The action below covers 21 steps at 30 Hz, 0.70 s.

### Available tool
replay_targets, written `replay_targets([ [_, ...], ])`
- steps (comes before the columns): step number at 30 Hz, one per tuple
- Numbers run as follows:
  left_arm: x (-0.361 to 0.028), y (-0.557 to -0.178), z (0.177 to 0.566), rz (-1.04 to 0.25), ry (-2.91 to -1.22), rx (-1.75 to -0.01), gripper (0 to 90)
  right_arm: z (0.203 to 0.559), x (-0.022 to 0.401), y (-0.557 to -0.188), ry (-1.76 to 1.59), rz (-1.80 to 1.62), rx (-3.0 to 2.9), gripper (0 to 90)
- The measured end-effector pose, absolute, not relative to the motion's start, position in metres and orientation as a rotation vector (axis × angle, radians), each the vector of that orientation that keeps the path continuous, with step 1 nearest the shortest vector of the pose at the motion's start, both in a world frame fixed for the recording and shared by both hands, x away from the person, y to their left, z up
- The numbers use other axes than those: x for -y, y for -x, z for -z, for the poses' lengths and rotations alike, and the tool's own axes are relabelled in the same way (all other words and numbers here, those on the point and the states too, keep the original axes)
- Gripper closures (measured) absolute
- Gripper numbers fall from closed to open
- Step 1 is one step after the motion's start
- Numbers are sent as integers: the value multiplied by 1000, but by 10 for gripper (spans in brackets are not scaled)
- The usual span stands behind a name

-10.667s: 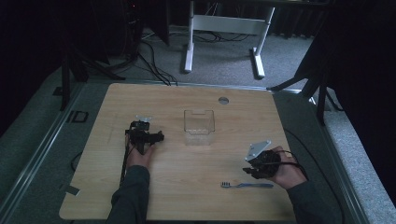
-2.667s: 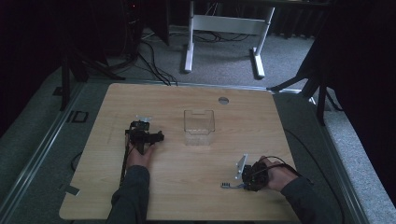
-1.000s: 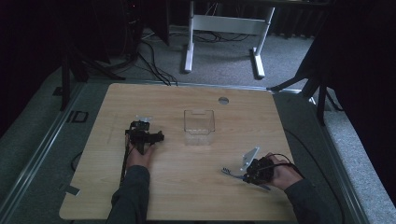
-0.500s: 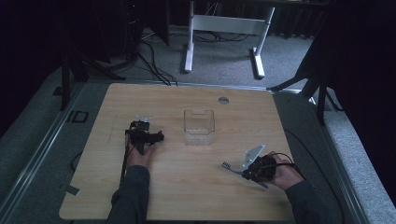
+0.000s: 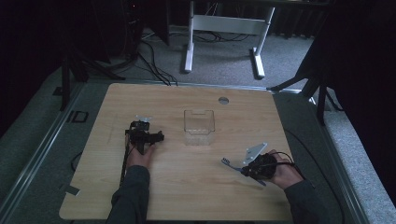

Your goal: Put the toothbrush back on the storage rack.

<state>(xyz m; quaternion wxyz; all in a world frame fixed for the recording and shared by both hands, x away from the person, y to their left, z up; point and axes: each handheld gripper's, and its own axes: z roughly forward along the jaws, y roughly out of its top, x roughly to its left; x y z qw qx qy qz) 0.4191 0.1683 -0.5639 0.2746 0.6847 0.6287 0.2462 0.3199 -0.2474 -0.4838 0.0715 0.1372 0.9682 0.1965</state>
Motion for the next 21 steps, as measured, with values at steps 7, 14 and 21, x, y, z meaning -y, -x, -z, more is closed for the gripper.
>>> replay_targets([
  [7,-168,-419,564,-662,-1841,-1690,25,482,249,-321,-428,-640,-2896,822],
  [14,-168,-419,564,-662,-1841,-1690,25,478,253,-322,-475,-703,-2851,822],
  [21,-168,-419,564,-662,-1841,-1690,25,474,255,-323,-509,-764,-2812,822],
])
